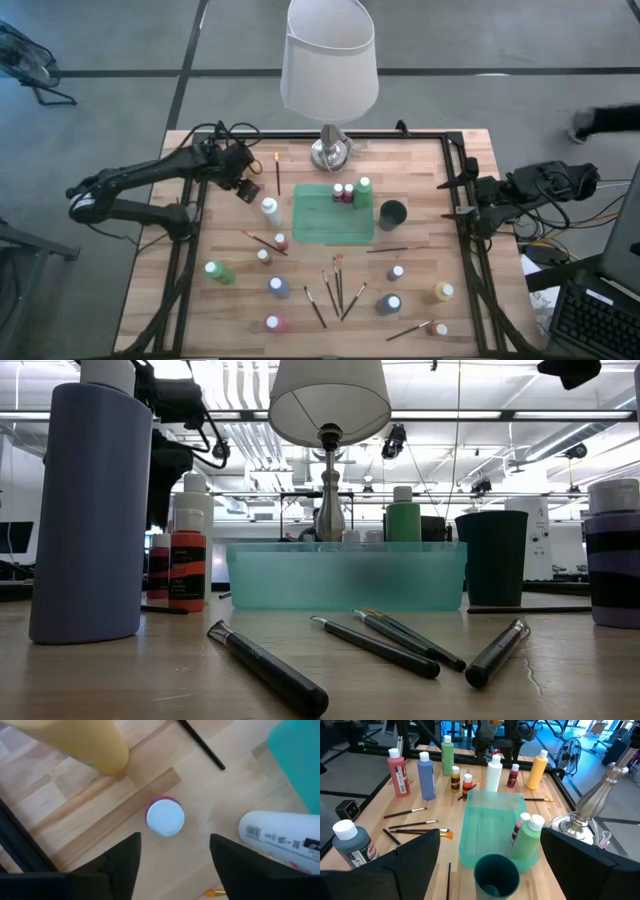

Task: Pick & Place Paint Supplies
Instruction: Put the red paint bottle into the green bin

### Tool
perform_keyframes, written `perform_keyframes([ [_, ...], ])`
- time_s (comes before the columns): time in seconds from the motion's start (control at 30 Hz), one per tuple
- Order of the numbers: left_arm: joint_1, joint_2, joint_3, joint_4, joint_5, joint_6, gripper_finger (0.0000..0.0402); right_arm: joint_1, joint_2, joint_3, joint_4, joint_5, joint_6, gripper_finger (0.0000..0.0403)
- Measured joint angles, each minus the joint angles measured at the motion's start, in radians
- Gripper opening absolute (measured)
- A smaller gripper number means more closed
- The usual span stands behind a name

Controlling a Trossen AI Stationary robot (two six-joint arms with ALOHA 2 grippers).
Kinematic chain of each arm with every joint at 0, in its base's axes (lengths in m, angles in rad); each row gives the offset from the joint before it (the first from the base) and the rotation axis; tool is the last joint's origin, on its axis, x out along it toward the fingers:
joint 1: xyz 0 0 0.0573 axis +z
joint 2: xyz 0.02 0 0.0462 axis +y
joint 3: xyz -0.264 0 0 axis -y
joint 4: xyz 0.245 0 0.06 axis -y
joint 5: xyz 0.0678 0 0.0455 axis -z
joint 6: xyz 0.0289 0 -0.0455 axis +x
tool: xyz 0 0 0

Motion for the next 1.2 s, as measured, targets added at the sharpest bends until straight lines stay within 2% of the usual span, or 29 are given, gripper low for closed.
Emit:
perform_keyframes([
  [0.13,0.000,0.006,0.000,0.040,0.000,-0.001,0.0258,0.000,0.000,0.000,0.000,0.000,0.000,0.0356],
  [0.33,0.000,0.049,-0.001,0.052,-0.003,-0.003,0.0250,0.000,0.000,0.000,0.000,0.000,0.000,0.0358],
  [0.83,0.003,0.107,-0.002,0.075,-0.044,-0.029,0.0245,0.000,0.000,0.000,0.000,0.000,-0.002,0.0312],
  [1.2,0.007,0.134,-0.003,0.072,-0.063,-0.030,0.0210,0.000,0.000,0.001,0.000,0.000,-0.002,0.0281],
])
